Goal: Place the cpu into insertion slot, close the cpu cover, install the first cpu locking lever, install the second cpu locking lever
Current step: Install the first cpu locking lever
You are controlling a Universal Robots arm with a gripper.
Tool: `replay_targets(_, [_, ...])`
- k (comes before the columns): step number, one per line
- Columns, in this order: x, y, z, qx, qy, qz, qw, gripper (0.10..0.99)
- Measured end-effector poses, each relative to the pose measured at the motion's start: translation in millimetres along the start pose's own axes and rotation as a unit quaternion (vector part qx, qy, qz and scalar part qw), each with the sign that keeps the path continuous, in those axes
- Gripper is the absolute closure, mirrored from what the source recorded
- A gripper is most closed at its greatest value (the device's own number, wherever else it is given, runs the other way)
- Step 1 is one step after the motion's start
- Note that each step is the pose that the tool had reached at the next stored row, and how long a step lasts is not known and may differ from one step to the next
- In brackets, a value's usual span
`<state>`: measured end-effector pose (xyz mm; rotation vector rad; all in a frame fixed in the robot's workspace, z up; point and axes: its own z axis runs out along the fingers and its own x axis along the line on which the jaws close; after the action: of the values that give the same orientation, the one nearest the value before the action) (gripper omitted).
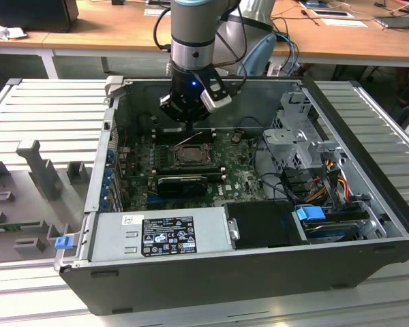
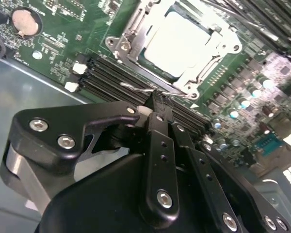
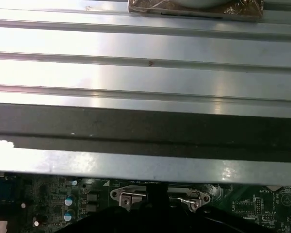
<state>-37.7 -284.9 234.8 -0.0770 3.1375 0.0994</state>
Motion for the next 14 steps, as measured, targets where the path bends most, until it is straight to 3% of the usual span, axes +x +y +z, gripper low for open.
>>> replay_targets(14, [-10.9,2.4,14.0,0.0,0.0,0.0,1.0,0.98])
